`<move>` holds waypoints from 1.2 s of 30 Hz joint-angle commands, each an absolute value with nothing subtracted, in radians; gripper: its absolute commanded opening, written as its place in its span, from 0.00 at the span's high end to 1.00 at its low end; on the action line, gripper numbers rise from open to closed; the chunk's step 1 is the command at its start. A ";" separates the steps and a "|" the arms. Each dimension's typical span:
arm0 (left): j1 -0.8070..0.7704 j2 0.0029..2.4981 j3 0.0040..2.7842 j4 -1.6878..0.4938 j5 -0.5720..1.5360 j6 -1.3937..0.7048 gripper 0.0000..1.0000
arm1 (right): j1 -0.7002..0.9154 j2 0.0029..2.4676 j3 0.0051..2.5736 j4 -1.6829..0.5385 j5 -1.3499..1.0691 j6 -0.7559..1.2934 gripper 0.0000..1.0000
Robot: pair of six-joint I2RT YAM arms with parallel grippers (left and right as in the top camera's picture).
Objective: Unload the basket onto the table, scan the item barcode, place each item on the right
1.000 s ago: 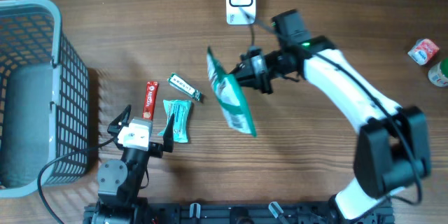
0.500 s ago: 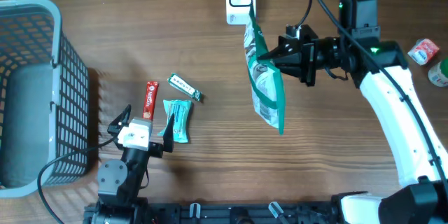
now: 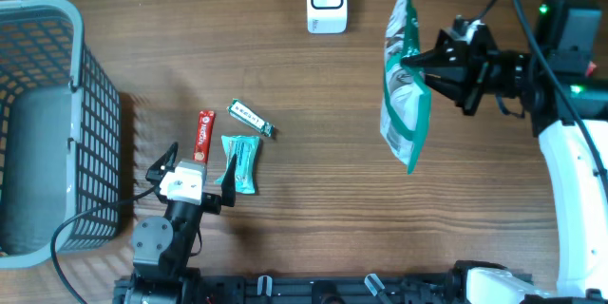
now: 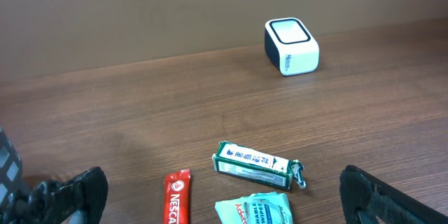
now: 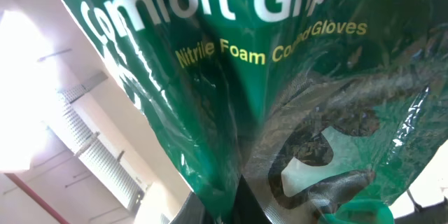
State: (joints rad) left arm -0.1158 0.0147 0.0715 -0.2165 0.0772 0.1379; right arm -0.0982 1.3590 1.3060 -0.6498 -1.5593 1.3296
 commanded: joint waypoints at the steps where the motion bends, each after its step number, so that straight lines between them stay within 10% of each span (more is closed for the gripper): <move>1: -0.116 0.010 0.065 -0.213 0.086 0.150 0.00 | -0.125 1.341 1.312 -0.618 -1.617 1.242 0.96; 15: -0.116 0.010 0.065 -0.213 0.086 0.150 0.00 | 0.250 1.426 1.313 -0.179 -0.250 0.537 0.96; 28: -0.116 0.010 0.065 -0.213 0.086 0.150 0.00 | 0.356 2.298 2.039 0.010 -0.038 0.580 0.95; 36: -0.116 0.010 0.065 -0.213 0.086 0.150 0.00 | 0.361 2.384 2.079 0.001 0.007 0.658 0.96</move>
